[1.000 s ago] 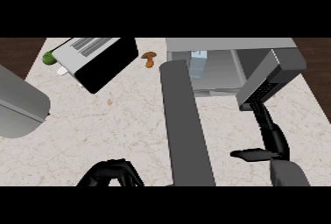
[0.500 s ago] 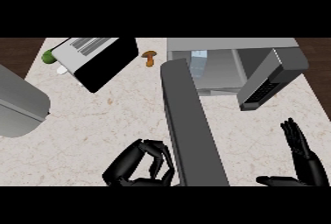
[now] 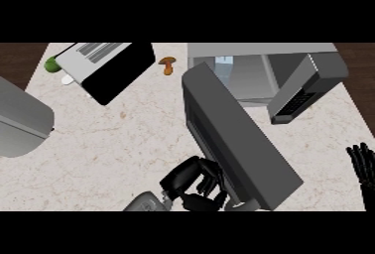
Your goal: Pick up the milk, place it into the microwave and close the microwave
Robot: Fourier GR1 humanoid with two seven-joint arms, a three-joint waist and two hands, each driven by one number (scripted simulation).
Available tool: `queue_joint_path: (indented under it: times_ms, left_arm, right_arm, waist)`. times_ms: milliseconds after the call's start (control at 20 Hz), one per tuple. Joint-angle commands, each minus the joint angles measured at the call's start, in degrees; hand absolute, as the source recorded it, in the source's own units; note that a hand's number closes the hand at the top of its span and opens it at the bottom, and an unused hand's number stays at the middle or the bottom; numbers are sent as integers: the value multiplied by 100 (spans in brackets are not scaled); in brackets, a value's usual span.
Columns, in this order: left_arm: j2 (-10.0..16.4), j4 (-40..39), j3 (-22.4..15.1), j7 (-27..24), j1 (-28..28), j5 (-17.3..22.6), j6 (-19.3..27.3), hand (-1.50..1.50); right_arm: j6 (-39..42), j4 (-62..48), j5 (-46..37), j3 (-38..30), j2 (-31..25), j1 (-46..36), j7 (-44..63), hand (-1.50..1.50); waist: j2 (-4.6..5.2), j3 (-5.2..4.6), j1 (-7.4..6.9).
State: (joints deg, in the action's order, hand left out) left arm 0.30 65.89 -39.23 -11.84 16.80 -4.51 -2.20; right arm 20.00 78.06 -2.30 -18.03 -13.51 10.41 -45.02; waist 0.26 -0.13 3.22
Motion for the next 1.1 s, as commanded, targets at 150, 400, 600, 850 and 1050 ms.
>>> queue_joint_path:
  times_ms: [150, 400, 600, 850, 1050]
  left_arm:
    - [-28, -939, -1317, -303, 882, 1201, 1143, 150]
    - [-28, -959, -1648, -118, 1017, 1586, 2137, 150]
    - [-28, -984, -1755, -65, 1377, 1825, 2652, 150]
    - [-28, -858, -1387, -318, 1681, 2454, 3076, 150]
    - [-28, -761, -1108, -880, 1778, 2881, 3423, 150]
  right_arm:
    - [695, 540, 512, 39, -287, 125, 4, -150]
    - [556, 1154, 759, 48, -401, -51, 263, -150]
    - [754, 1288, 1046, 139, -558, -242, 494, -150]
    - [937, 1554, 1246, 303, -747, -320, 743, -150]
    - [955, 1744, 1423, 376, -788, -326, 980, -150]
  waist:
    - [55, -9, 275]
    - [69, -24, 490]
    - [101, -27, 629]
    - [177, -48, 861]
    - [210, -65, 966]
